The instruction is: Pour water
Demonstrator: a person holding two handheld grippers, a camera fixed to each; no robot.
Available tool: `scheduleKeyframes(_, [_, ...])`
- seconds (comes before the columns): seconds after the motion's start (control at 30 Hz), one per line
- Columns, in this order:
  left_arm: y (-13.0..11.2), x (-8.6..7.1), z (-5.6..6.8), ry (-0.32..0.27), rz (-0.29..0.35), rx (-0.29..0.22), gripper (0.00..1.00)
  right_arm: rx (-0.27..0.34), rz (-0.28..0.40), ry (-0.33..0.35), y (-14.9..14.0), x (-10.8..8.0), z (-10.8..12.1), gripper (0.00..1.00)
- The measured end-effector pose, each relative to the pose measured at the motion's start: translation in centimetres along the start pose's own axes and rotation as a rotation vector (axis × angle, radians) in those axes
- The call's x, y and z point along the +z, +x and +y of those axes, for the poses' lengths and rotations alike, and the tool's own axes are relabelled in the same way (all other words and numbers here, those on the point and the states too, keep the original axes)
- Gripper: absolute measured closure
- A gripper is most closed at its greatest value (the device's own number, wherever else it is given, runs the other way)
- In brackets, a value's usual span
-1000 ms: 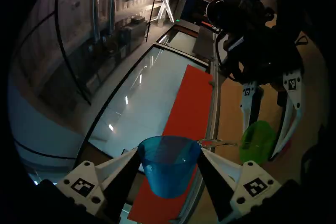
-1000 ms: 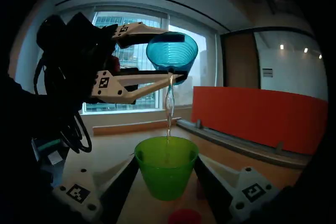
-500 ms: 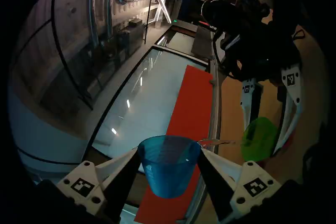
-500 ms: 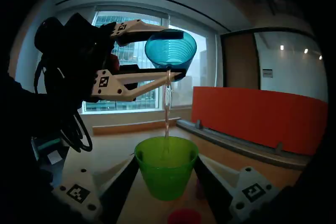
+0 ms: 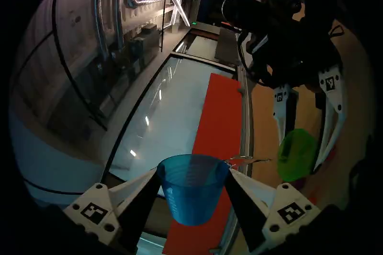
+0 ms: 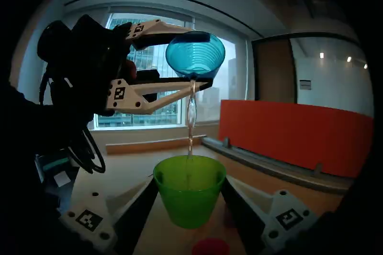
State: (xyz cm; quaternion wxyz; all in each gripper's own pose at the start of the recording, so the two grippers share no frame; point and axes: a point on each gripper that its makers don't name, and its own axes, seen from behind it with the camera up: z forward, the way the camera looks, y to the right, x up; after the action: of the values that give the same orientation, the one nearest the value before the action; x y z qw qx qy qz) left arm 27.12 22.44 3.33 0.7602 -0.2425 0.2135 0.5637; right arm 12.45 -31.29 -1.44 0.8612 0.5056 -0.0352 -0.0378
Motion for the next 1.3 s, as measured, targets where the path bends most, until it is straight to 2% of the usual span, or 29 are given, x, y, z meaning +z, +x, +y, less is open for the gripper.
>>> scheduleKeyframes(0.3, [-0.09, 0.12, 0.1, -0.001, -0.006, 0.025, 0.13, 0.0, 0.003, -0.002, -0.02, -0.03, 0.1, 0.11])
scheduleKeyframes(0.6, [0.09, 0.04, -0.49, -0.001, -0.003, 0.045, 0.13, 0.002, 0.007, -0.003, 0.03, 0.0, 0.18, 0.11])
scheduleKeyframes(1.3, [0.76, 0.08, 0.01, -0.006, 0.0, 0.128, 0.13, -0.002, 0.01, -0.006, 0.17, -0.13, 0.27, 0.11])
